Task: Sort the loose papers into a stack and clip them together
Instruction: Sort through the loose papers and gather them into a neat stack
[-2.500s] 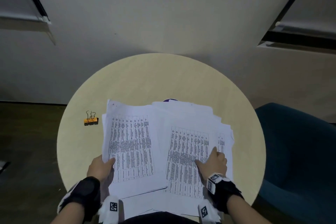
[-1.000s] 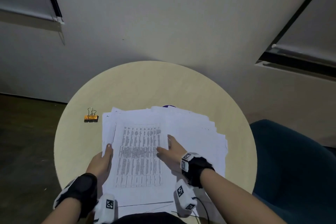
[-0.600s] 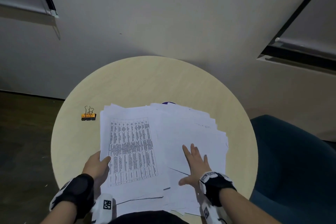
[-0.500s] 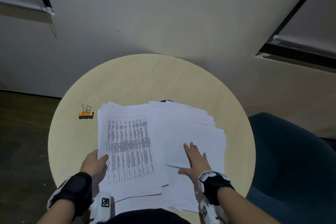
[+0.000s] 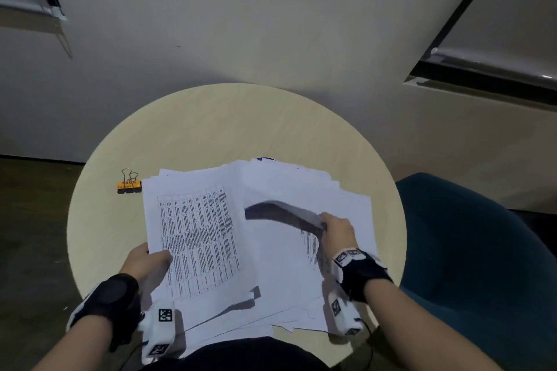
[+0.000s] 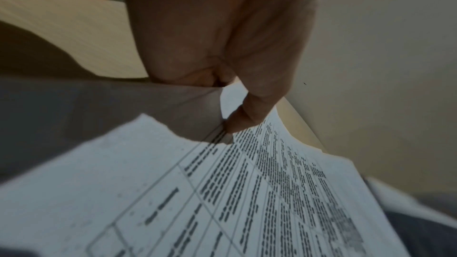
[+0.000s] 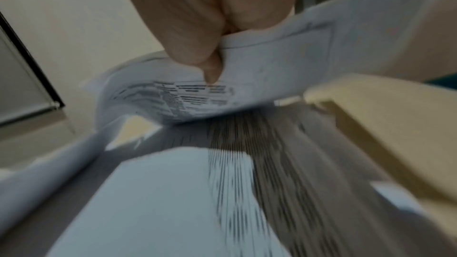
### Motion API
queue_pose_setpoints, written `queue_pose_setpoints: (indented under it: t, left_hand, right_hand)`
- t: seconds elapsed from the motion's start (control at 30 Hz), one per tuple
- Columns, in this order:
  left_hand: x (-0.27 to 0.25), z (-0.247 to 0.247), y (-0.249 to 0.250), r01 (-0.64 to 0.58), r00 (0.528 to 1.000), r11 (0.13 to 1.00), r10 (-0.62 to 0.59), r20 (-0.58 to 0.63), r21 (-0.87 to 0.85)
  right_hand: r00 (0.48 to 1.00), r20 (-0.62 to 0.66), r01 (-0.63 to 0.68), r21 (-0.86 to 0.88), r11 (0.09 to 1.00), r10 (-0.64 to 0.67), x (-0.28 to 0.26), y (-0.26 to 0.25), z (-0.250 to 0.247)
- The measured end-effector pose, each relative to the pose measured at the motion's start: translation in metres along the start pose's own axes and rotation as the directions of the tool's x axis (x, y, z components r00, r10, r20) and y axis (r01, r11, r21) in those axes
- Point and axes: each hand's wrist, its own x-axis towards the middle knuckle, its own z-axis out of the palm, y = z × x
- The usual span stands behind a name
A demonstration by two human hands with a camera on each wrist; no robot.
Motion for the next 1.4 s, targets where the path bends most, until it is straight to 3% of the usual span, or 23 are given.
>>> queue_pose_setpoints:
  t: [0.13,0.17,0.27,0.4,0.53,0.57,0.6,0.63,0.7,0.77,0.87,1.0,1.1,1.2,1.4]
  left_hand:
    - [-0.006,0.004,0.007,-0.007,1.0,1.0,0.008,-0.028,0.017]
    - [-0.005,0.004,0.006,-0.001,1.0,1.0,0.001,-0.027,0.018]
    - [-0.011,0.005,0.009,-0.003,1.0,0.999,0.004,-0.021,0.032]
    - [-0.021,0.009,0.011,-0.025,0.999,0.999,0.026,-0.026,0.021]
    - [-0.017,0.01,0.007,-0.03,0.999,1.0,0.03,-0.028,0.0]
    - [-0.015,0.01,0.006,-0.029,0.999,1.0,0.029,-0.025,0.002]
    - [-0.013,0.01,0.005,-0.027,0.999,1.0,0.027,-0.025,0.011]
    - [-0.012,0.01,0.005,-0.028,0.999,0.999,0.028,-0.026,0.015]
    - [-0.013,0.011,0.004,-0.037,0.998,0.999,0.038,-0.041,0.029]
    - [-0.012,0.011,0.002,-0.036,0.998,0.999,0.037,-0.044,0.036]
    - [-0.009,0.009,0.0,-0.028,0.999,0.999,0.029,-0.025,0.038]
    - [-0.003,0.007,-0.003,-0.071,0.996,0.997,0.071,-0.046,-0.005]
    - [-0.001,0.006,-0.001,-0.062,0.998,0.997,0.063,0.026,-0.055]
    - [-0.002,0.001,0.003,-0.062,0.996,0.998,0.064,0.068,-0.022]
    - [0.011,0.0,-0.006,-0.05,0.998,0.997,0.047,0.049,0.063]
  right_hand:
    - [0.996,-0.088,0.01,0.354,0.935,0.022,0.01,-0.001,-0.044]
    - [0.996,-0.079,-0.002,0.48,0.877,0.046,0.006,-0.008,-0.055]
    - [0.997,0.021,-0.059,0.833,0.551,0.075,-0.003,-0.026,-0.073]
    - [0.986,0.157,-0.167,0.94,0.298,0.057,-0.007,-0.037,-0.069]
    - [0.946,0.307,-0.304,0.951,-0.051,0.1,-0.005,-0.04,-0.036]
    - [0.929,0.356,-0.348,0.933,-0.086,0.105,-0.007,-0.042,-0.031]
    - [0.91,0.386,-0.386,0.922,-0.03,0.151,-0.005,-0.04,-0.022]
    - [0.891,0.407,-0.431,0.898,0.088,0.202,-0.006,-0.04,-0.015]
    - [0.869,0.39,-0.492,0.747,0.448,0.305,-0.009,-0.035,-0.001]
    - [0.869,0.363,-0.493,0.571,0.656,0.337,-0.013,-0.028,0.013]
    - [0.862,0.373,-0.499,0.515,0.697,0.342,-0.018,-0.021,0.028]
    - [0.894,0.366,-0.427,0.516,0.742,0.26,-0.022,-0.027,0.037]
    - [0.932,0.319,-0.313,0.478,0.821,0.17,-0.017,-0.038,0.043]
    - [0.933,0.339,-0.269,0.435,0.859,0.121,-0.013,-0.048,0.049]
    - [0.913,0.234,-0.405,0.419,0.813,0.334,-0.009,-0.03,0.043]
